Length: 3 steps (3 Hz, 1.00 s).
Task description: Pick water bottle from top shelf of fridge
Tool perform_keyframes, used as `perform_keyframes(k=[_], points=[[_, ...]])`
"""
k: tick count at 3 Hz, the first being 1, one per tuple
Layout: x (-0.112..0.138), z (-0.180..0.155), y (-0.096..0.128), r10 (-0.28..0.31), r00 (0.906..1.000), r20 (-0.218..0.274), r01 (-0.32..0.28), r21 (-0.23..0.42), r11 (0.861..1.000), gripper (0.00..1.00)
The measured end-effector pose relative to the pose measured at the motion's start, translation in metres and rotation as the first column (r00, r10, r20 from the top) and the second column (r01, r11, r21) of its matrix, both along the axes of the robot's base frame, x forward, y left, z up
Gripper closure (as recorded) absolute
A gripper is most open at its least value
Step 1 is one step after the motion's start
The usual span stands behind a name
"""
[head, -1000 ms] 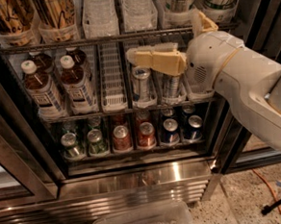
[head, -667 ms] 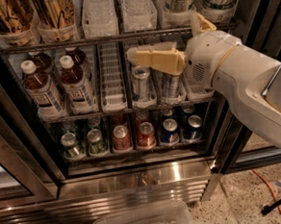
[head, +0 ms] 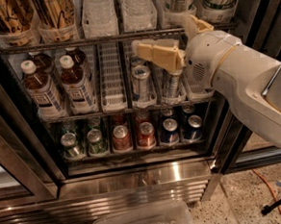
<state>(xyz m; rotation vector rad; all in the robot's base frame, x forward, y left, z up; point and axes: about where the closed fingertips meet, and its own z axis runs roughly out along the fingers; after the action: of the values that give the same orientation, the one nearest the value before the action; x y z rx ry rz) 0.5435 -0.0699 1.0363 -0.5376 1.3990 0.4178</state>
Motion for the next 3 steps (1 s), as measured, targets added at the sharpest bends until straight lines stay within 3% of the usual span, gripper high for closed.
perform_keyframes(k=[1,2,3], points=[[0.0,0.0,0.0,0.0,1.0,0.0,0.0,0.0,1.0,0.43],[0.0,0.0,0.0001,0.0,1.0,0.0,0.0,0.0,1.0,0.49],[0.0,0.0001,0.0001,0.0,1.0,0.0,0.0,0.0,1.0,0.35]])
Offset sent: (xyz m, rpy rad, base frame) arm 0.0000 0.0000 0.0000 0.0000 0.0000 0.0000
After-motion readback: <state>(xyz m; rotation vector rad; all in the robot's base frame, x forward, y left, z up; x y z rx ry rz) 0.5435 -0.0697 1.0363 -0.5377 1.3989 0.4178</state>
